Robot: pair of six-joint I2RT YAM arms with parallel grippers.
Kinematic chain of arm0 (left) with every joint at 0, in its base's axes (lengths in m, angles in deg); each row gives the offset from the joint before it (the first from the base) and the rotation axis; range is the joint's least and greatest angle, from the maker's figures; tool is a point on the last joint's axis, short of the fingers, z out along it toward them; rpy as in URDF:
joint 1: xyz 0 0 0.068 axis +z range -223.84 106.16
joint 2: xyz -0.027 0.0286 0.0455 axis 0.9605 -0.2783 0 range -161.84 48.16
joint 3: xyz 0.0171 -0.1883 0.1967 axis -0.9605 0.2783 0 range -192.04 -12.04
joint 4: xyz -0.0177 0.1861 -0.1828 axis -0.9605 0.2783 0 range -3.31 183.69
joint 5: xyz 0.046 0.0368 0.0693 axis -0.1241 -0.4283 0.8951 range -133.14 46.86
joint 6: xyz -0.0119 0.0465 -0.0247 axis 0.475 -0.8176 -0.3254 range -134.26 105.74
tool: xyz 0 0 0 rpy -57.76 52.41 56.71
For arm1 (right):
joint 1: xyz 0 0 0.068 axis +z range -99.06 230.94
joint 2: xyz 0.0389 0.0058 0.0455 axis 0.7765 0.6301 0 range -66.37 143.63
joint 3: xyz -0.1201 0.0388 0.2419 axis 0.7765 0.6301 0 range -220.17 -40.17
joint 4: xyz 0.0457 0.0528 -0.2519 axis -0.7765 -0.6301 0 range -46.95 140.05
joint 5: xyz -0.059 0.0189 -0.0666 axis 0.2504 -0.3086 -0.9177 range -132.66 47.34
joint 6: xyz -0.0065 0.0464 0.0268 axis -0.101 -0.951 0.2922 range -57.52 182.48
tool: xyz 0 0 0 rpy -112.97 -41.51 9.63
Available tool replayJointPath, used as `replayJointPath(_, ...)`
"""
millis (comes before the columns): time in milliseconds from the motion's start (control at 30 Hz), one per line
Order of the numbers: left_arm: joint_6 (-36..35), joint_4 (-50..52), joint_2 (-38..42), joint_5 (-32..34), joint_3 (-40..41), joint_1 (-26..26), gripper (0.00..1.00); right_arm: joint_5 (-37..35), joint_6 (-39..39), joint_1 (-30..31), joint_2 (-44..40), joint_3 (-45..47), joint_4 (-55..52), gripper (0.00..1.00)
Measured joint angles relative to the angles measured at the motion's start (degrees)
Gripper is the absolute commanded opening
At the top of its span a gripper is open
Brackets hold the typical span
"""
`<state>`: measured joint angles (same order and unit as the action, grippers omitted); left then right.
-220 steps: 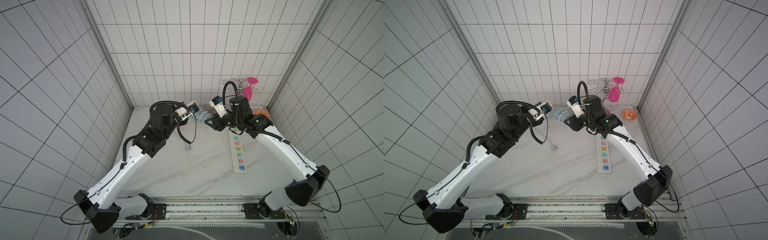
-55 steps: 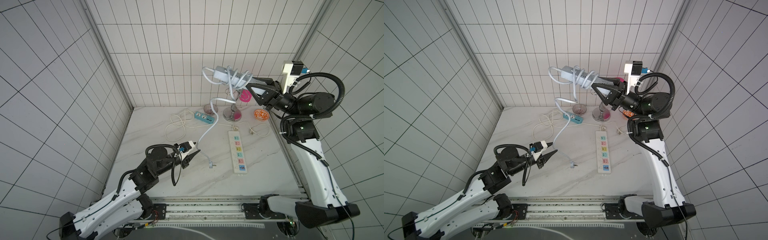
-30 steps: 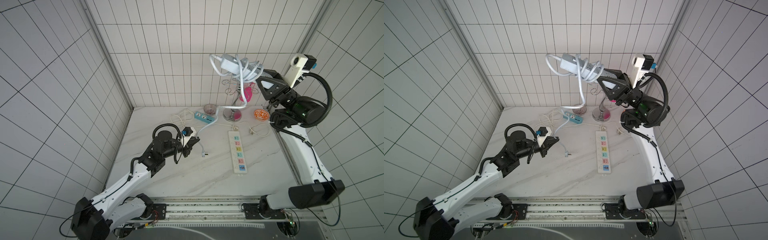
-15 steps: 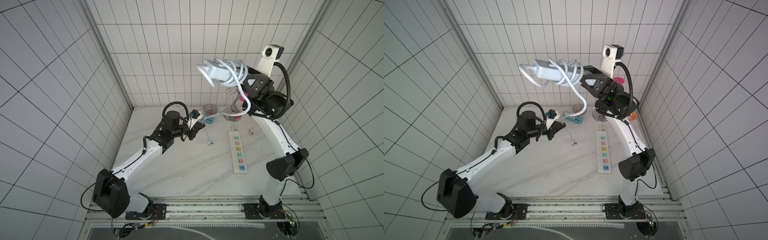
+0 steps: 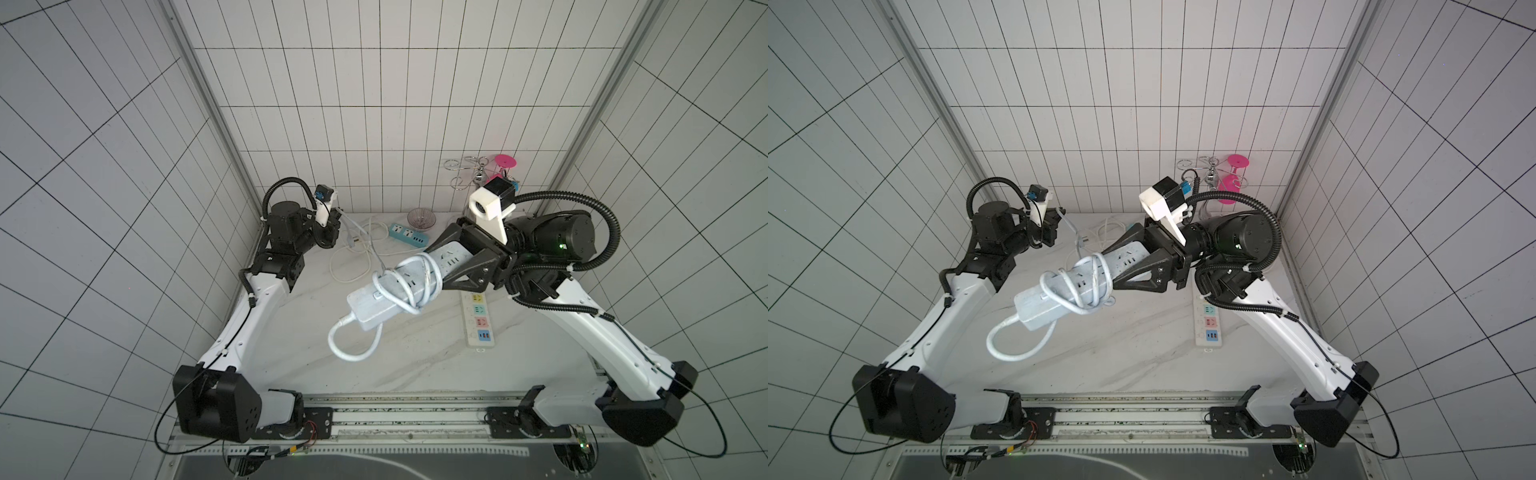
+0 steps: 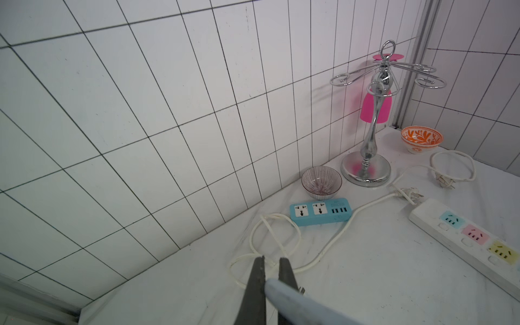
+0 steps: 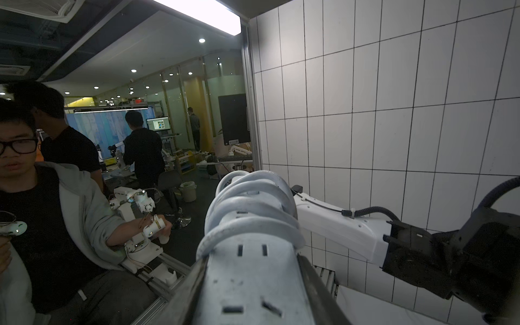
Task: Wrap the cord around the power strip
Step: Wrap the power cord around the power strip.
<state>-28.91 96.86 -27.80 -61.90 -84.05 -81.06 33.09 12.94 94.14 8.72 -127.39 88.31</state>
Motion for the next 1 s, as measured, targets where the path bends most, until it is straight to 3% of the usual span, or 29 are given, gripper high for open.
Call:
replayJointPath(233,-2.3,2.9,0.6,11.4,-4.8,0.7,0.0,-1.3,25.2,2.7,3.7,1.0,-32.4,0.0)
replayJointPath(433,-4.4,4.9,1.2,17.2,-8.2,0.7,0.0,-10.3,45.5,5.0,13.4,-0.1,-61.9,0.0)
replayJointPath(533,-5.6,6.1,2.3,19.0,-8.5,0.7,0.0,-15.5,49.7,5.5,16.3,-0.1,-69.2,0.0)
replayJointPath(767,-10.0,8.4,5.6,25.2,-8.5,-2.8,0.0,-22.7,52.8,3.7,16.6,-0.1,-73.7,0.0)
replayJointPath(1000,-13.5,9.3,9.8,30.6,-8.5,-8.4,0.0,-27.7,50.3,-4.9,16.6,0.1,-72.1,0.0)
